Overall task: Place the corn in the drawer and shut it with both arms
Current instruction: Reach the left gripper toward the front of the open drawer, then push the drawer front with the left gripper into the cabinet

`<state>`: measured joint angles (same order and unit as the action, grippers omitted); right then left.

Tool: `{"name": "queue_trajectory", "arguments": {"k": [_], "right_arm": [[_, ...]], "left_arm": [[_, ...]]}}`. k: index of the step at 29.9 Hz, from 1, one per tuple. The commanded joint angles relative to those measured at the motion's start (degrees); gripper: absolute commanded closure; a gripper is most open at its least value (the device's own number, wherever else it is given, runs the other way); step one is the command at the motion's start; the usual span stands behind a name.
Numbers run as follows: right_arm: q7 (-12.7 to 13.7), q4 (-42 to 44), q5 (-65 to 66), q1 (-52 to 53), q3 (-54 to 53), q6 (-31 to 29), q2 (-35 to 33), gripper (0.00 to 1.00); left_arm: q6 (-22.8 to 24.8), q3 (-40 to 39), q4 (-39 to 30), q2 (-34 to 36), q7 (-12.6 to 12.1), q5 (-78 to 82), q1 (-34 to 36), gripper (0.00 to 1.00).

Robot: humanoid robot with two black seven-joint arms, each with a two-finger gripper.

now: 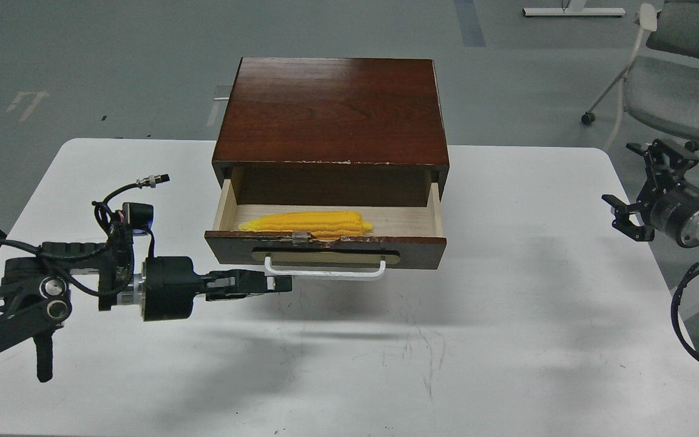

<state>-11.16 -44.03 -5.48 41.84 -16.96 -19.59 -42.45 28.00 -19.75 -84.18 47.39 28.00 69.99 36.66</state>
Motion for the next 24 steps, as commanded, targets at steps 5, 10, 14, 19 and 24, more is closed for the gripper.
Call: {"name": "queue_trajectory", "arguments": {"k": [5, 10, 14, 19, 24], "right_arm": [[0.0, 0.0, 0.1, 0.0, 0.0, 0.1, 0.0, 0.02], [0.0, 0.1, 0.1, -0.1, 0.0, 0.1, -0.1, 0.02], [0.0, 0.0, 0.1, -0.1, 0.0, 0.1, 0.0, 0.02], [0.0, 0.1, 0.2, -0.1, 0.0, 0.1, 0.0, 0.02], [0.0, 0.1, 0.2, -0.1, 0.2, 0.1, 0.0, 0.02]], "left_arm": [[0.0, 0.2, 2.1, -1.6, 0.0, 0.0, 0.6, 1.0], [0.0, 0.2, 3.1, -1.8, 0.0, 0.0, 0.7, 1.0], [0.0, 0.3, 4.3, -3.8, 0.0, 0.0, 2.3, 1.0], [0.0, 0.3, 5.3, -4.1, 0.0, 0.0, 2.5, 1.0], [0.0, 0.2, 6.2, -5.1, 0.0, 0.0, 3.1, 1.0]]}}
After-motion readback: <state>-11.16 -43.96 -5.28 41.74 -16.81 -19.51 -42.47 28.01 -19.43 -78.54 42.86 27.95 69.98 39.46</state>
